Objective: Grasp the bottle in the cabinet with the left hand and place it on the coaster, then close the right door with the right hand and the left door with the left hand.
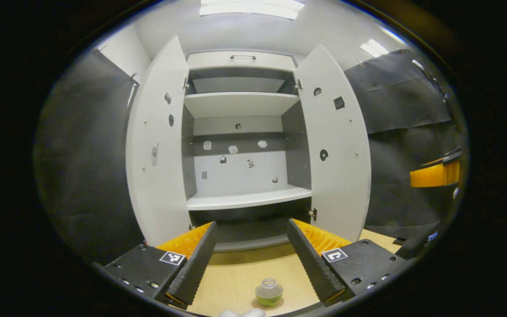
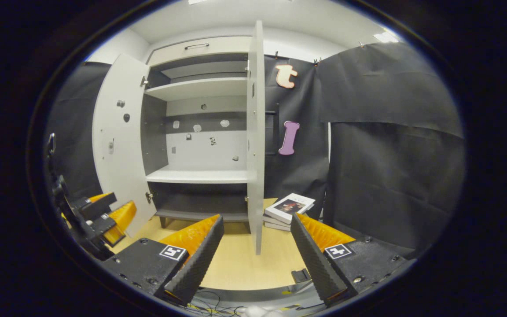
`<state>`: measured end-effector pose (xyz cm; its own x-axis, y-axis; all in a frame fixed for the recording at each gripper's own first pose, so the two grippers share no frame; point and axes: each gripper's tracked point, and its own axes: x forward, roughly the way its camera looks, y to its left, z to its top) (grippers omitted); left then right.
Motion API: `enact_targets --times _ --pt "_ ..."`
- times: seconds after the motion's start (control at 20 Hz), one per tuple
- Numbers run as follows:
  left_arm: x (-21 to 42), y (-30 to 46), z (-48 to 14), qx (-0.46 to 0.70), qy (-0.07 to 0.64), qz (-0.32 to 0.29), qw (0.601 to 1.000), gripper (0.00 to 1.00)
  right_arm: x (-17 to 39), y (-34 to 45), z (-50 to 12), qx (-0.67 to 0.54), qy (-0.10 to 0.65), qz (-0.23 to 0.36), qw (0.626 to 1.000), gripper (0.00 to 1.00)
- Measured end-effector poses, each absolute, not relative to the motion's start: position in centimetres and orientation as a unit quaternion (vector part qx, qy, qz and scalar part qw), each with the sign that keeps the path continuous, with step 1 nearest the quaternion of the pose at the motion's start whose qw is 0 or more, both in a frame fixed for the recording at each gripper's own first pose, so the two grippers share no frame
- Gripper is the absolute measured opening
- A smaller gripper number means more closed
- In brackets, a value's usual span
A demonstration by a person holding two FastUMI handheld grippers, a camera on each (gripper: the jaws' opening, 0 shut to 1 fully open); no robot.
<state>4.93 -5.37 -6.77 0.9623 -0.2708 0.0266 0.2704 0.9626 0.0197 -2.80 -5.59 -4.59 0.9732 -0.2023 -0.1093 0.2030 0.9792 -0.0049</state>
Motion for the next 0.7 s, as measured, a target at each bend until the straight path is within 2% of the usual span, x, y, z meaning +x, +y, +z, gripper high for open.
enact_targets --times 0.35,0.55,0.7 --pt "1.6 -0.5 -3.9 0.018 -0.009 -0.087 0.996 0.98 -2.1 -8.4 -3.7 0.016 0.040 -0.115 0.992 0.99" --pt "0.5 1.3 -3.7 0.011 0.009 -0.054 0.998 0.97 -0.2 -11.9 -1.6 0.004 0.025 -0.125 0.992 0.97" --pt "0.3 1.4 -3.6 -0.005 0.032 -0.051 0.998 0.97 2.1 -14.4 0.7 0.004 0.012 -0.121 0.993 0.99"
